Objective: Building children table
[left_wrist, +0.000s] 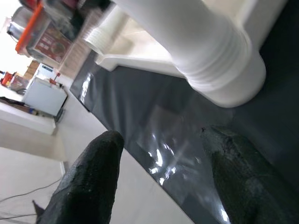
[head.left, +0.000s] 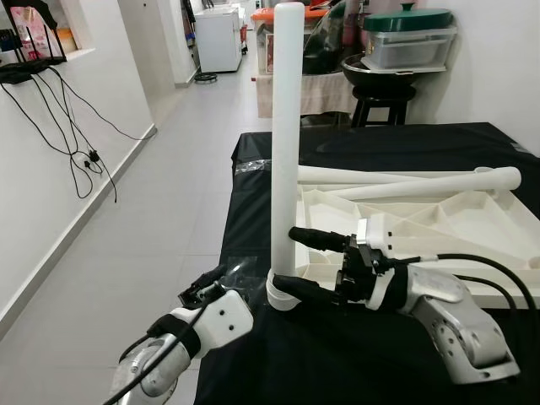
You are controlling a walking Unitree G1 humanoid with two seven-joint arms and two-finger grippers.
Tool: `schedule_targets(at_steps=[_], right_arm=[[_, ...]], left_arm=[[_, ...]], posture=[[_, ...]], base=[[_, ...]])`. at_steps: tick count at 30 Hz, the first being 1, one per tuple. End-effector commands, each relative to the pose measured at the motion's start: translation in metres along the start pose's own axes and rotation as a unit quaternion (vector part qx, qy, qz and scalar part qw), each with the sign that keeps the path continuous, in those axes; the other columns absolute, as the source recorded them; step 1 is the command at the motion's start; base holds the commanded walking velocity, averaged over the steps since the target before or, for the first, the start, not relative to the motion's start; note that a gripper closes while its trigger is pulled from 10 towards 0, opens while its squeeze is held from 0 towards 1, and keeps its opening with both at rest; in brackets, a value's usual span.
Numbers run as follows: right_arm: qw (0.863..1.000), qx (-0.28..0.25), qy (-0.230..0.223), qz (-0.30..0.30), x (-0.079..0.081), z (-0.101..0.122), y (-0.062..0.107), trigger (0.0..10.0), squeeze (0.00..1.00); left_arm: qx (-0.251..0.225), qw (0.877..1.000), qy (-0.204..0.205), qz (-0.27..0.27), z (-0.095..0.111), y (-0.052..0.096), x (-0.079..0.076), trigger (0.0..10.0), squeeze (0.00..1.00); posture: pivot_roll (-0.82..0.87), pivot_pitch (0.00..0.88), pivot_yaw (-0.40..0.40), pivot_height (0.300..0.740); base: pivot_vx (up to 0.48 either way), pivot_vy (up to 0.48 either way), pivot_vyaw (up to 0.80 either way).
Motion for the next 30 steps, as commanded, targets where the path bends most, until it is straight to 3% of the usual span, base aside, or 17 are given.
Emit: schedule_targets(at_steps=[1, 7, 18, 22, 30], right_arm=[[1.000, -0.007, 0.010, 0.004, -0.006, 0.005, -0.008, 10.0, 0.00], [0.999, -0.021, 0.026, 0.011, -0.027, 0.014, -0.029, 10.0, 0.00], [0.999, -0.009, 0.039, 0.030, -0.039, 0.014, -0.064, 10.0, 0.00], [0.998, 0.015, 0.052, 0.014, -0.054, 0.014, -0.089, 10.0, 0.00], [0.999, 0.025, 0.047, 0.007, -0.058, 0.011, -0.092, 10.0, 0.00]], left_arm=[[0.029, 0.999, -0.038, -0.011, -0.008, -0.001, -0.009, 10.0, 0.00], [0.029, 0.995, -0.091, 0.020, -0.001, 0.001, -0.013, 10.0, 0.00], [0.035, 0.995, -0.088, 0.023, 0.002, 0.002, -0.018, 10.0, 0.00], [0.048, 0.997, -0.051, 0.034, 0.003, 0.007, -0.022, 10.0, 0.00], [0.039, 0.996, -0.054, 0.058, 0.006, 0.010, -0.021, 10.0, 0.00]], posture=[[0.04, 0.000, 0.018, 0.740], [0.06, 0.000, -0.004, 0.740], [0.11, 0.000, -0.058, 0.740], [0.15, 0.000, -0.077, 0.740], [0.15, 0.000, -0.075, 0.740]], base=[[0.000, 0.000, 0.00], [0.000, 0.000, 0.00], [0.000, 0.000, 0.00], [0.000, 0.000, 0.00], [0.000, 0.000, 0.00]])
Point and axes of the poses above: a point about 5 cm out from each wrist's last joint towards the gripper, its own y axis pointing back from the gripper into the wrist, its own z axis along the axis of the wrist's last joint, x = y × z, the point moved 1 cm from there along -y, pointing out of the wrist towards the gripper, and after that the axes turned 7 degrees about y, right-handed, at the moved point
